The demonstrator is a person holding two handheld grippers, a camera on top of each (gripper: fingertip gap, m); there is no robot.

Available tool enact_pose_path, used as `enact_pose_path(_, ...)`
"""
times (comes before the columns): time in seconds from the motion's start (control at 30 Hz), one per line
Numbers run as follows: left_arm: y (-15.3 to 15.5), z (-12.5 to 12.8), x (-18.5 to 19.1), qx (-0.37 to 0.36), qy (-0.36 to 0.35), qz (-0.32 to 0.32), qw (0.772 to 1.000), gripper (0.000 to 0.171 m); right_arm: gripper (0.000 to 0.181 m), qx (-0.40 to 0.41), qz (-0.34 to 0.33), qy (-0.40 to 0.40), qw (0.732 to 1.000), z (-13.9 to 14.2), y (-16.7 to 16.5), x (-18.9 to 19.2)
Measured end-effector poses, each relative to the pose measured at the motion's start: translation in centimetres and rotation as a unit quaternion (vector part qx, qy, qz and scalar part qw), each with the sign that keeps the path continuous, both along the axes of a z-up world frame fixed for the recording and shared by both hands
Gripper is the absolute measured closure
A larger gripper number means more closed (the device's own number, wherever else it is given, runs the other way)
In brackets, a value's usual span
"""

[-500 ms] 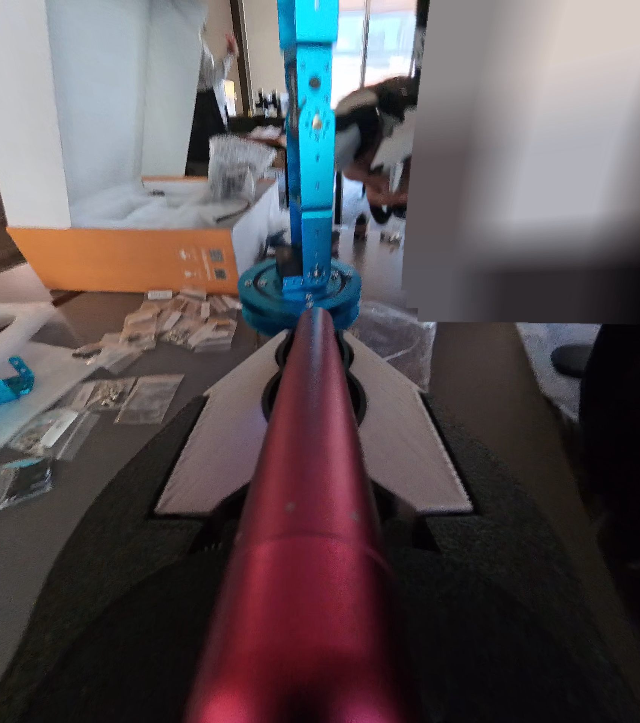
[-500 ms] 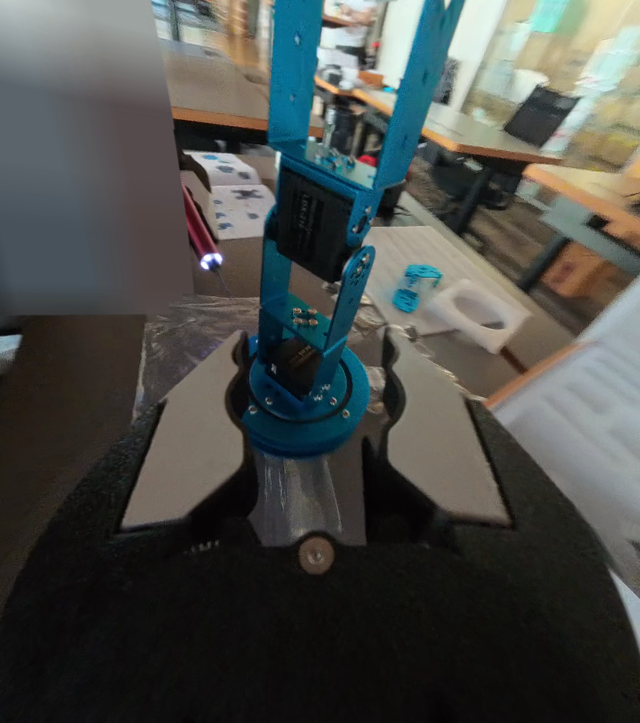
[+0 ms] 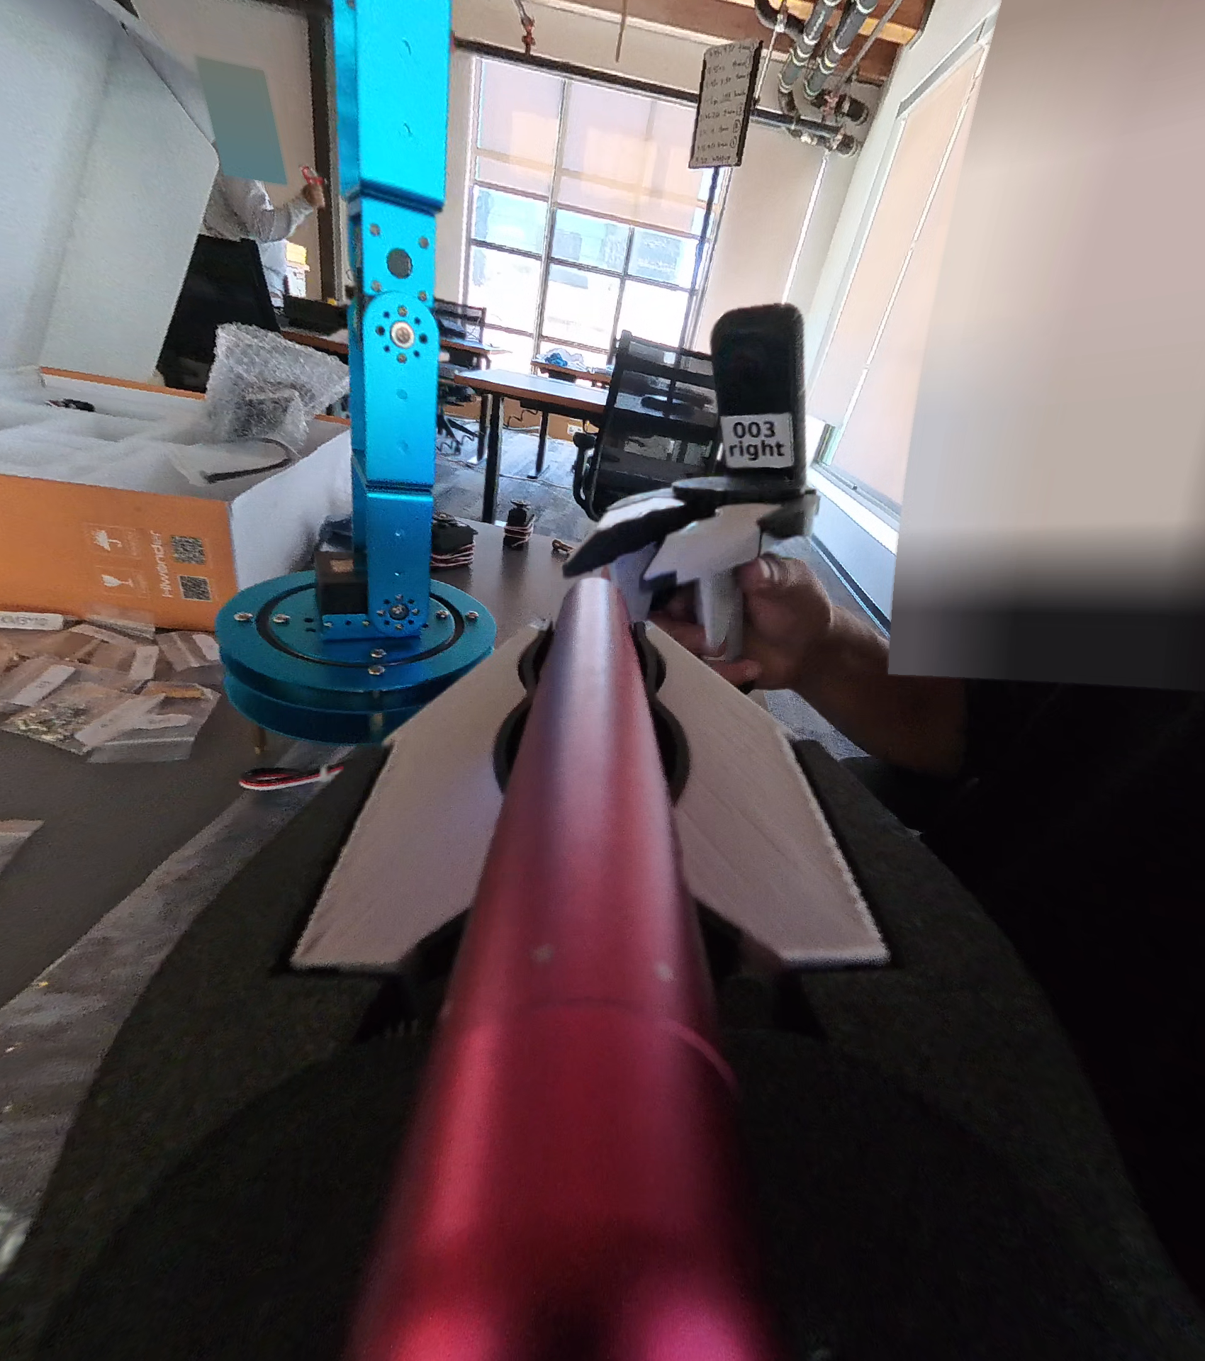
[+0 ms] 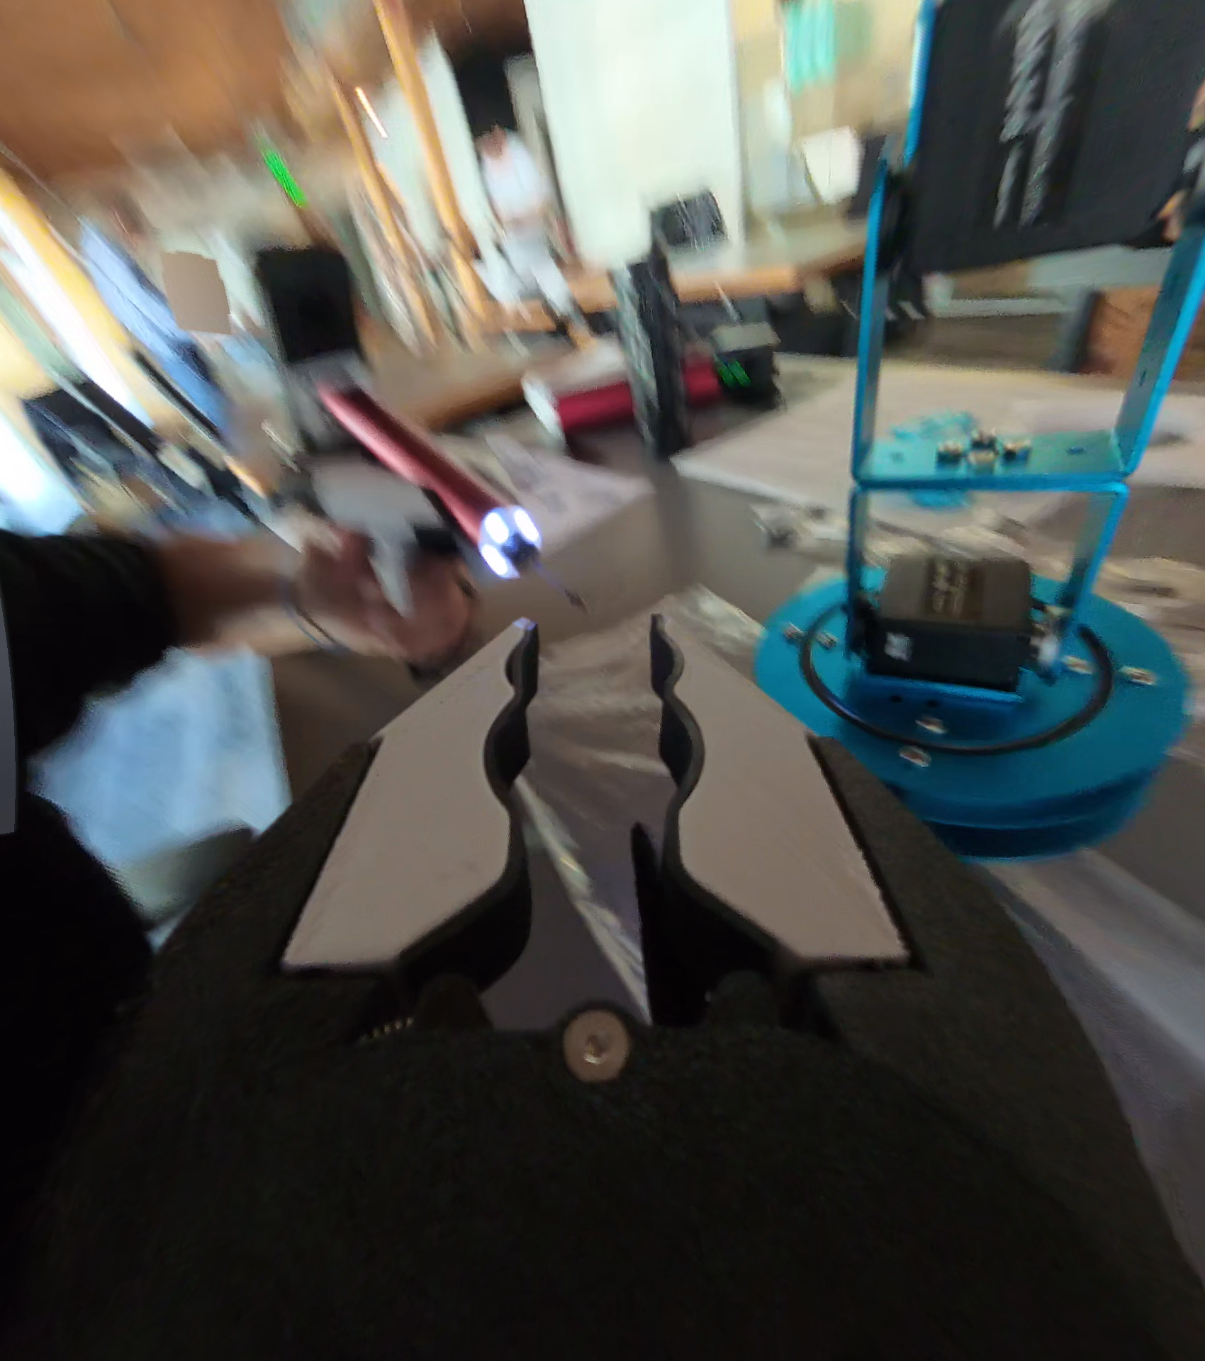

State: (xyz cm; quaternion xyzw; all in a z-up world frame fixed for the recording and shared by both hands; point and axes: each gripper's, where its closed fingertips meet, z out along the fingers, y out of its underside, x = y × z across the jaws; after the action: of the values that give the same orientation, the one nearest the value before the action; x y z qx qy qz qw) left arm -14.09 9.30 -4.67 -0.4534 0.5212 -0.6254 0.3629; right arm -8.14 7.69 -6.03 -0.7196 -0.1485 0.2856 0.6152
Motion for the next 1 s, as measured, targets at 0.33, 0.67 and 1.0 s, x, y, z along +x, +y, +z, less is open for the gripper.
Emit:
enact_pose_path(0.33,-1.1,0.7,-0.1,-0.012,-0.012,-0.02,1.0,0.15,0.162,0.053,0.013,-0.021,0.998,0.2,-0.4,-1.2)
enact_pose_path(0.67,-1.0,0.3,-0.3,-0.007,-0.006,-0.017,1.0,0.15,0.179,0.086,-0.014,-0.127,0.988,-0.5,-0.3,-1.0)
enact_pose_path(1.0,-0.5,-1.7,0.1,0.019,0.05,0.006,0.999,0.15,0.181,0.145,-0.121,-0.421,0.887,-2.9,0.7,-0.4)
